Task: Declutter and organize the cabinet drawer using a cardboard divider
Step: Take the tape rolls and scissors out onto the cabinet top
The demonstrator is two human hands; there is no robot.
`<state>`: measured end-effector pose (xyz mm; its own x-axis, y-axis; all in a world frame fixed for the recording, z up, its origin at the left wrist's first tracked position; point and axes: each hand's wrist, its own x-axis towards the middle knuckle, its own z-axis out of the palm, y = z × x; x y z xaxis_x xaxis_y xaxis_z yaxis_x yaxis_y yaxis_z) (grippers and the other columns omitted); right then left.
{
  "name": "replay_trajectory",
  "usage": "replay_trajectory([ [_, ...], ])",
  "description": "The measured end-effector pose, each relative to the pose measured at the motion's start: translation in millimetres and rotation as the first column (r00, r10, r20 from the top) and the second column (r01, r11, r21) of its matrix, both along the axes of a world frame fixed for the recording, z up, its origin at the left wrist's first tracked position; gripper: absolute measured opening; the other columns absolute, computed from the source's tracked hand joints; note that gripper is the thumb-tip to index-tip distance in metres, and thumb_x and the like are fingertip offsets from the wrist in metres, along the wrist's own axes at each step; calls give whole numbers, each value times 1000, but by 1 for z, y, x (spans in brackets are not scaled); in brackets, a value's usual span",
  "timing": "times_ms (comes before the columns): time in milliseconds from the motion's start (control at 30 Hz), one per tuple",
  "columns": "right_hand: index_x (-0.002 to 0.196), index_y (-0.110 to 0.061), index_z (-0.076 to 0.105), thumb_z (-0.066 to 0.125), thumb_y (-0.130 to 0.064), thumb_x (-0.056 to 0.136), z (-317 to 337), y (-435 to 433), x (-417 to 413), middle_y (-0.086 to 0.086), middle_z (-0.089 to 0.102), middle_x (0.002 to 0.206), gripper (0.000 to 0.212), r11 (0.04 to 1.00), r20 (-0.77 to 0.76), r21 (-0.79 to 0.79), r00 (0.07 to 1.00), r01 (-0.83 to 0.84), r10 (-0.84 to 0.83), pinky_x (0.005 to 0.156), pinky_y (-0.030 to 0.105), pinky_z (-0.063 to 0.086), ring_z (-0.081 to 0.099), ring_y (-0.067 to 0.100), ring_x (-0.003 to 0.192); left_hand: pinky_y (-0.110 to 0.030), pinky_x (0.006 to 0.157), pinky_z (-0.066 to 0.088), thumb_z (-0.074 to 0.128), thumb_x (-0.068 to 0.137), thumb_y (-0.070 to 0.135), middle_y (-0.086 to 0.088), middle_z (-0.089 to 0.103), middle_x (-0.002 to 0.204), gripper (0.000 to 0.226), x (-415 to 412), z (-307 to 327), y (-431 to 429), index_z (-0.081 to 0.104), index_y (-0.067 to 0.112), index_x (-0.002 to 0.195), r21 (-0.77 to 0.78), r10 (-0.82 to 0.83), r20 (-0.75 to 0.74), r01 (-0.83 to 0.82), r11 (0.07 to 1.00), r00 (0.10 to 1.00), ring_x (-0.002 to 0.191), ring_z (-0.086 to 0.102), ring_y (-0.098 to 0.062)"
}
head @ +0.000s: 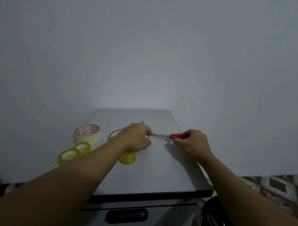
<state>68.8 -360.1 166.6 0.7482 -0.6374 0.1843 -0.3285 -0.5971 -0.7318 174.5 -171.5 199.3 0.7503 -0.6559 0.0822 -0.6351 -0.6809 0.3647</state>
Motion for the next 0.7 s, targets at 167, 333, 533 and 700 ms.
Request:
replay_trajectory([
  [167,86,-31,59,73,-62,65,-3,-7,11,-5,61,94,39,990,-158,-134,985,43,-64,86,46,53,52,20,102,-42,103,44,63,88,33,4,59,132,42,9,-7,-14,61,32,130,116,-24,31,20,993,999,119,54,-20],
  [333,112,-30,61,70,-73,66,-7,-5,15,0,57,112,64,976,-209,-217,978,-18,-28,92,46,48,45,23,112,-29,94,44,65,90,39,3,57,136,45,9,-7,-13,60,29,133,80,-64,21,63,995,998,120,54,-19],
  [533,123,-32,61,75,-62,70,-9,0,10,3,48,123,62,988,-182,-137,982,-67,42,100,49,44,39,27,122,-31,100,42,68,88,41,2,53,140,48,8,-3,-6,59,31,135,92,-95,5,94,991,995,123,51,-20],
  [700,129,-36,56,72,-61,74,-5,2,3,2,48,126,63,983,-204,-141,975,-118,88,103,50,42,36,27,125,-27,91,41,70,86,39,1,54,139,48,7,3,-3,61,31,132,13,-79,-41,80,997,996,120,53,-19],
])
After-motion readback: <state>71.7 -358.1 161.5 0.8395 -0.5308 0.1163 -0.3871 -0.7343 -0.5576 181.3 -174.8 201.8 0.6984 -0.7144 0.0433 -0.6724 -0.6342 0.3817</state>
